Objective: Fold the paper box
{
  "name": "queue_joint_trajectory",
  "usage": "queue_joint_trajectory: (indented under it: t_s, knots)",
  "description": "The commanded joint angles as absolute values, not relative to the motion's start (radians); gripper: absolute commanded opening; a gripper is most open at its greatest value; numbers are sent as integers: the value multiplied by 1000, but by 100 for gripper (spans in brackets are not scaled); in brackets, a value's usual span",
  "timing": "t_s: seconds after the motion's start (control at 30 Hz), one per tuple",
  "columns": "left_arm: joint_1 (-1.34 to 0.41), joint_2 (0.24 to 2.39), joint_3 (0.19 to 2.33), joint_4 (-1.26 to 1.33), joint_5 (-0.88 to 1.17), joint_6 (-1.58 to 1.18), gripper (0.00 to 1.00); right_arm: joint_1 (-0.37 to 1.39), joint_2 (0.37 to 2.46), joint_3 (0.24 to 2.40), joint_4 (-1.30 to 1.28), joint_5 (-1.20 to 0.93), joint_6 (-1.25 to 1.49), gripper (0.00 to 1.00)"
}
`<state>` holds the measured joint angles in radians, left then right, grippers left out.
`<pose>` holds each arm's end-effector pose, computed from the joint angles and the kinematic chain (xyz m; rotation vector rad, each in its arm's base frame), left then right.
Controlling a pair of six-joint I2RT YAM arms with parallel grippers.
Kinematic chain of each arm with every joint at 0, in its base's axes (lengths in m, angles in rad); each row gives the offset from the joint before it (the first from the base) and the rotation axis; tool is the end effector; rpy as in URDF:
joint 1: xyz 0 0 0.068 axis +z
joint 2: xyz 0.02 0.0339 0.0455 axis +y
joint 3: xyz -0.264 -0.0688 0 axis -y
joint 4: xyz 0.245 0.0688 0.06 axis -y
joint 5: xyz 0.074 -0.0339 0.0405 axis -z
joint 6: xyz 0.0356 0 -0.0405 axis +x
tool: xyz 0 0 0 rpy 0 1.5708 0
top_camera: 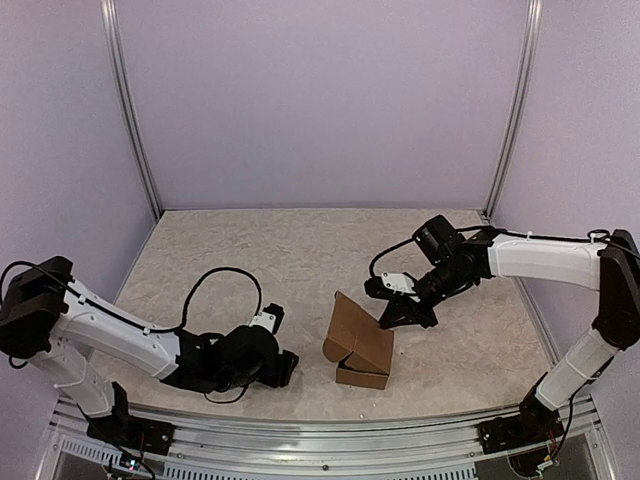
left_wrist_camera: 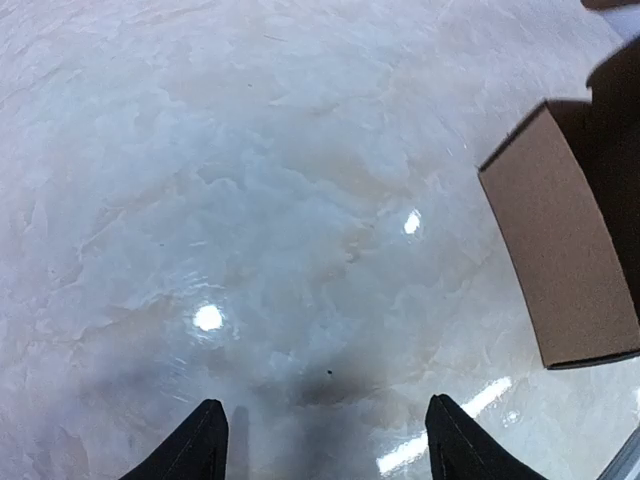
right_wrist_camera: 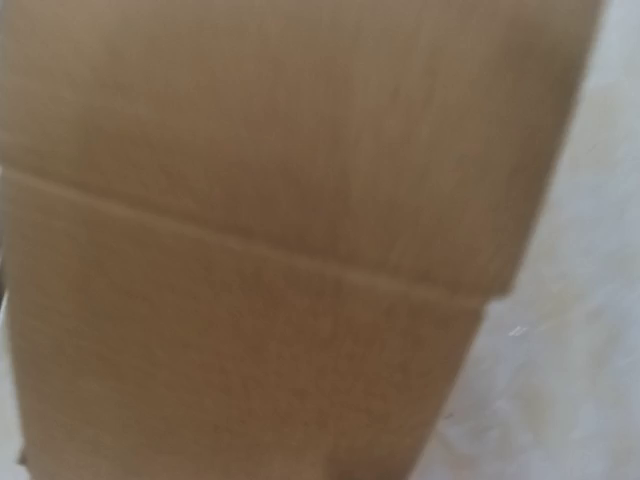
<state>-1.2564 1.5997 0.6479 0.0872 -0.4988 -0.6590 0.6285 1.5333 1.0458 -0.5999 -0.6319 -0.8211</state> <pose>0.1049 -0.2676 0.1326 0.4745 2.2808 -0.3592 0.2323 0.1948 0.2246 -1.8124 1.7419 0.7559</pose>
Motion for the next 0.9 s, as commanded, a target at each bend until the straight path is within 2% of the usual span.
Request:
queue_joint_trajectory:
  t_s: [0.0,0.2,0.43,0.63,0.87]
  knots:
    - [-1149,1480,532,348,-328,-753,66,627,1570,997,-622,-594,-811,6]
    - [-1111,1540,603,349,-281,-706,66,629,1578,940,-591,-532,-792,7]
    - [-1110,1596,636,308,-283,-718,65,633,1514,970,-628,-561,-779,8]
    - [-1089,1548,593,288,-286,-767,66,683,1499,1068,-657,-586,-777,11]
    - [-1051,1379,498,331,-271,-796,67,747,1690,1120,-620,-539,-739,11]
